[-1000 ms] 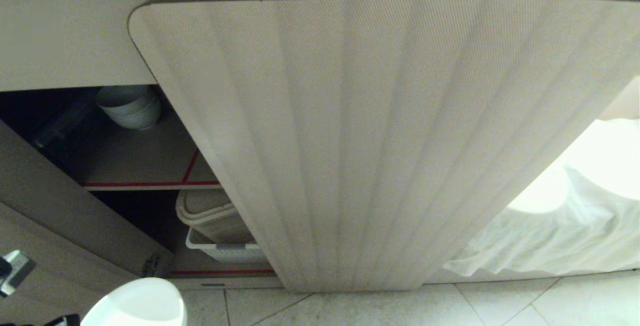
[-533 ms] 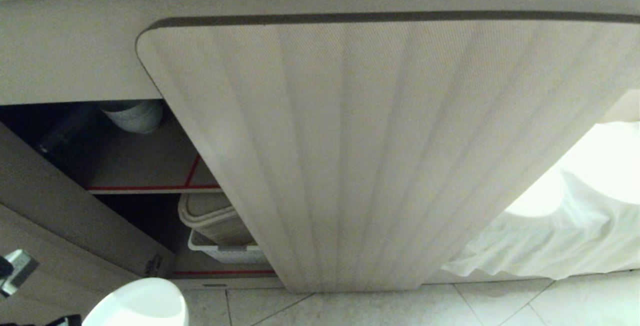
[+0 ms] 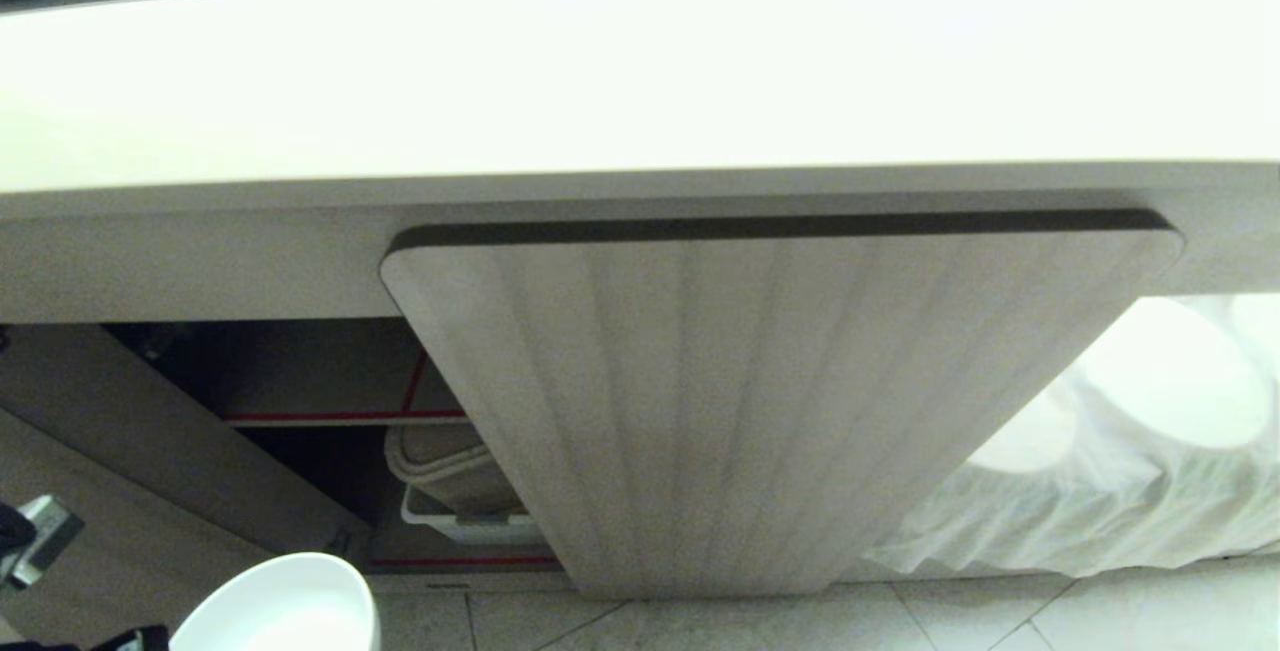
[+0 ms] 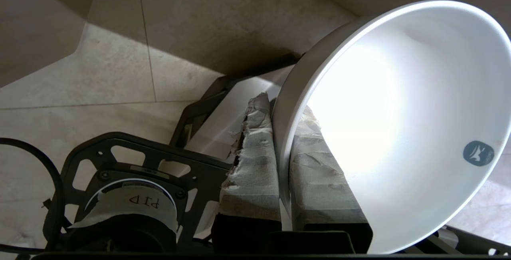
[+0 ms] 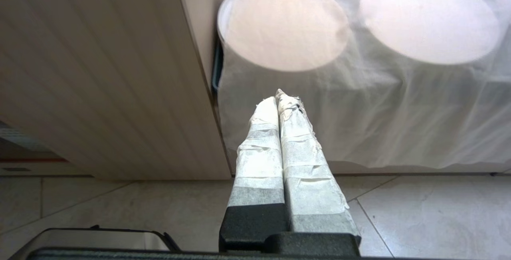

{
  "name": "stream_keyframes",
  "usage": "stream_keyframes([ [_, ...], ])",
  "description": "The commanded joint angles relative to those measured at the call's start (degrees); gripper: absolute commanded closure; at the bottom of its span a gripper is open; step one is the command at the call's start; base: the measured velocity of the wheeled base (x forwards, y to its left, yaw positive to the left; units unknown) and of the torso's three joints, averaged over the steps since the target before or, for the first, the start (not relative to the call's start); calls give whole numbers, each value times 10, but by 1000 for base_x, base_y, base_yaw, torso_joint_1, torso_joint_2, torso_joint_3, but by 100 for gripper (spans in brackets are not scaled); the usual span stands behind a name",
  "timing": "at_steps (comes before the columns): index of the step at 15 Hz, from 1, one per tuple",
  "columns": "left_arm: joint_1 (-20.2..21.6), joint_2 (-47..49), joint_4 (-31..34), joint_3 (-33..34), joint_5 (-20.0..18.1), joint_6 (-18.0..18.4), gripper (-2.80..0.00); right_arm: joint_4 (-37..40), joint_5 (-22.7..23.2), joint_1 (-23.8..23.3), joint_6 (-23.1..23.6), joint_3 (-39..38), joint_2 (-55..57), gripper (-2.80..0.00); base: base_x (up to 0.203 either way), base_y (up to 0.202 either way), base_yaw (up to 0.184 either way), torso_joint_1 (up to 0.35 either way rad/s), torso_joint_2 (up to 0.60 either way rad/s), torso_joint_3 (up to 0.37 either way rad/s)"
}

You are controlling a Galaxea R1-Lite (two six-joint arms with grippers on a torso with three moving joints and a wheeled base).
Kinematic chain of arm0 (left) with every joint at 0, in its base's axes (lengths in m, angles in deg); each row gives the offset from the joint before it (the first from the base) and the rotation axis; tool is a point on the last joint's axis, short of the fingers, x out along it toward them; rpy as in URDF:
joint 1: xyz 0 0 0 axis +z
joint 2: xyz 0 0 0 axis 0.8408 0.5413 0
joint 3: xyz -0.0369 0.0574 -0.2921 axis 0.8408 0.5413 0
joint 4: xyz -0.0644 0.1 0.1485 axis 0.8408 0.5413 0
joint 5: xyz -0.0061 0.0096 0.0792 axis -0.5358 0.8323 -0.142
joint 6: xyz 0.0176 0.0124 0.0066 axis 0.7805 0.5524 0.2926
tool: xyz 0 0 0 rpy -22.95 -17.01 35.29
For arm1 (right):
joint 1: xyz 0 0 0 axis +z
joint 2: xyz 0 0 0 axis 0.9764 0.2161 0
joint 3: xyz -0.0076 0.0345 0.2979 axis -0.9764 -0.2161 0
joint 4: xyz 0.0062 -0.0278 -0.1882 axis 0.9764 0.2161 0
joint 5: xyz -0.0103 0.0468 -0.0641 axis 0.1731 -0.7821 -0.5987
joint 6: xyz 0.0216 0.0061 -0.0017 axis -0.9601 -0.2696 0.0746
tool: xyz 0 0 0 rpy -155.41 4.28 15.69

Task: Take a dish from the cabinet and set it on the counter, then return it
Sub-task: Place it on the table

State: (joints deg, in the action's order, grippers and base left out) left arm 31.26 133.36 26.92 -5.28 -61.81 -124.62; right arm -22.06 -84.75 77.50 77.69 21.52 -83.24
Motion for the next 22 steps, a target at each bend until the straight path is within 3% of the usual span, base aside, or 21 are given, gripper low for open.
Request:
stream_keyframes([
  [1, -4, 6, -1, -3, 1, -3, 0, 0, 0, 0, 0, 0, 0, 0, 0, 0, 0, 188, -467, -290],
  [22, -16, 34, -41, -4, 2, -3, 0, 0, 0, 1, 0, 0, 0, 0, 0, 0, 0, 239, -527, -292],
])
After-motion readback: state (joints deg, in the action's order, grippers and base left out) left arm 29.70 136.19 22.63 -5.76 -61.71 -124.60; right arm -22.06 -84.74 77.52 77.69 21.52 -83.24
